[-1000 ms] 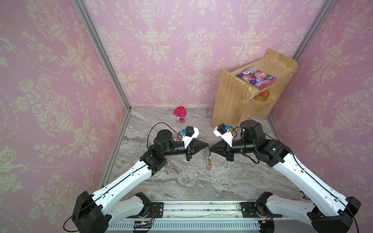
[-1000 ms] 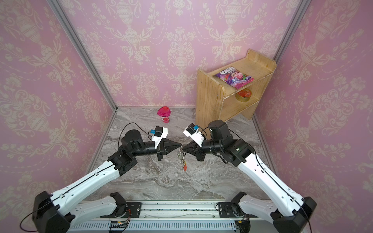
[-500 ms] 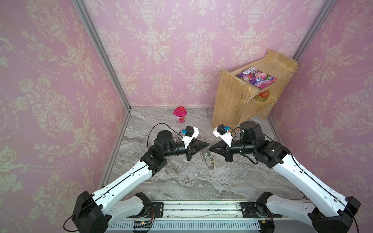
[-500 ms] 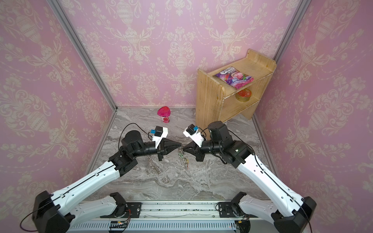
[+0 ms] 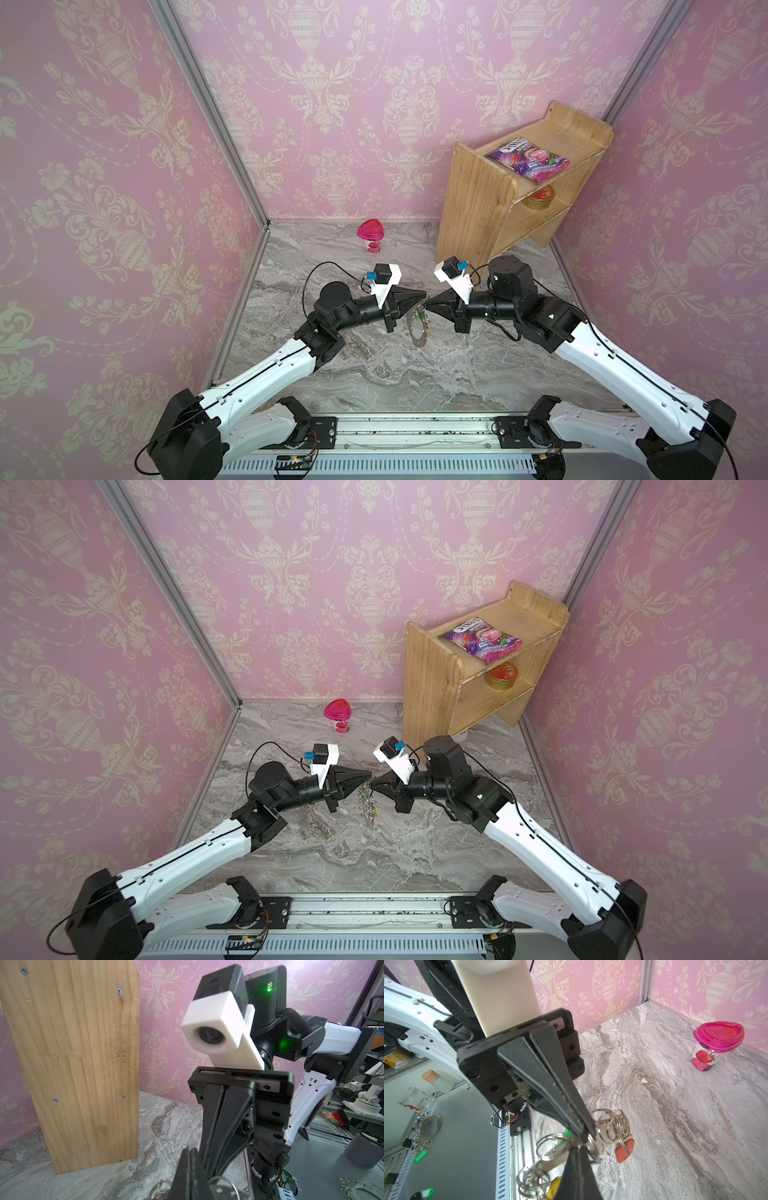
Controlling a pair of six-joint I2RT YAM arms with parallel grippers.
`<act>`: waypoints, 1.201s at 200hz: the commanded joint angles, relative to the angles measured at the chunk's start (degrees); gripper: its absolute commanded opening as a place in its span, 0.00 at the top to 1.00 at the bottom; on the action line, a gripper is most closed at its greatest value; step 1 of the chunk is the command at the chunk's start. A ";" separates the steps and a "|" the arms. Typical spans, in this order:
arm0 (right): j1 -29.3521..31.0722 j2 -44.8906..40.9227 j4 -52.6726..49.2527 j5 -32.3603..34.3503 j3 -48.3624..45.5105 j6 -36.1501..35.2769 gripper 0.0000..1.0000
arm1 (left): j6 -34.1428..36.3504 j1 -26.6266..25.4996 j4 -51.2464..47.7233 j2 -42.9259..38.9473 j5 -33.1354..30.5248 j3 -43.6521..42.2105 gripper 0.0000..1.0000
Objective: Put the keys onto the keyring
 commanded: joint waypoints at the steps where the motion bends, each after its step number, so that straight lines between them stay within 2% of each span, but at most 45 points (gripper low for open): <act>1: 2.89 0.48 2.81 -5.56 -1.73 2.55 1.00 | -3.73 0.29 12.77 1.40 -4.81 0.05 1.00; 21: 3.40 1.06 4.12 -5.25 -1.90 3.25 0.99 | -4.49 0.26 13.99 1.99 -3.73 0.02 1.00; 80: 2.91 -1.97 -5.98 0.21 0.10 -1.18 0.74 | -1.63 0.32 9.17 -0.46 -0.81 -0.56 1.00; 132: -0.61 -4.78 -11.84 -0.10 2.49 -3.41 0.69 | -0.54 0.41 8.86 -1.26 1.68 -0.70 1.00; 186: -4.26 -5.72 -11.16 -4.39 4.89 -3.50 0.69 | -1.34 0.40 11.98 -0.22 5.79 -0.60 1.00; 240: -5.65 -4.24 -3.74 -11.21 4.33 -0.94 0.80 | -3.63 0.35 14.93 0.78 8.63 -0.25 1.00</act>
